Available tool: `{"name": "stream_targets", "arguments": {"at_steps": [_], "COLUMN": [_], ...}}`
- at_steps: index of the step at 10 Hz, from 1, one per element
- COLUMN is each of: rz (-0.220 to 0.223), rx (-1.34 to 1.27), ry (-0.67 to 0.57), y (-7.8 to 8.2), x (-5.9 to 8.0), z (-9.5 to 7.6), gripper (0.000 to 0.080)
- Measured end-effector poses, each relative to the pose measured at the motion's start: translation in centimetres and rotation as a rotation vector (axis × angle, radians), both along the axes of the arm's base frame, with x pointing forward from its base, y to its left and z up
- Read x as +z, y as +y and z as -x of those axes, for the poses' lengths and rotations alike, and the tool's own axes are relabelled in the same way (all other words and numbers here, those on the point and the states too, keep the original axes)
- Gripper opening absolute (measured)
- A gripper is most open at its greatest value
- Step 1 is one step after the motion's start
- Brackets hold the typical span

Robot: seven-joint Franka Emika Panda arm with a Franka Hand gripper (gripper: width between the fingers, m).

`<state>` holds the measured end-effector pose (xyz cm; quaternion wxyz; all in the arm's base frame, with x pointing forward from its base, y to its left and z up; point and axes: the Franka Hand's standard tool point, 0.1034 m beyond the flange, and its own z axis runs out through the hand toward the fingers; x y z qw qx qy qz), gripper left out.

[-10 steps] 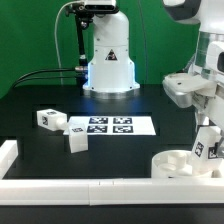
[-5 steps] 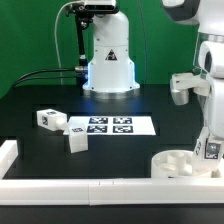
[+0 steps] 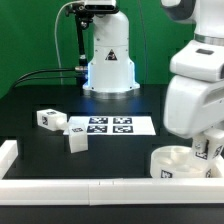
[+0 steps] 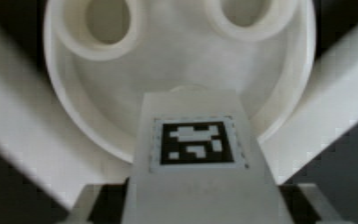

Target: Assemble stool

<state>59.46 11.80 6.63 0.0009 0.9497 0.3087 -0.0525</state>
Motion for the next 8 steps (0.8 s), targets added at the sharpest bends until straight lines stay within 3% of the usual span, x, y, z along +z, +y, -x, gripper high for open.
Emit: {"name": "stream_targets", "arguments": {"at_steps": [2, 5, 8], "rz": [-0.008, 0.012, 0.062], "rx": [-0.011, -0.209, -0.645], "ry": [-0.097, -0.085, -0.074], "y": [-0.1, -0.6, -1.9], "x": [-0.2, -0.2, 0.0], "z": [-0.5, -0.3, -0.3], "gripper": [0.0333, 0.0333, 0.0333]}}
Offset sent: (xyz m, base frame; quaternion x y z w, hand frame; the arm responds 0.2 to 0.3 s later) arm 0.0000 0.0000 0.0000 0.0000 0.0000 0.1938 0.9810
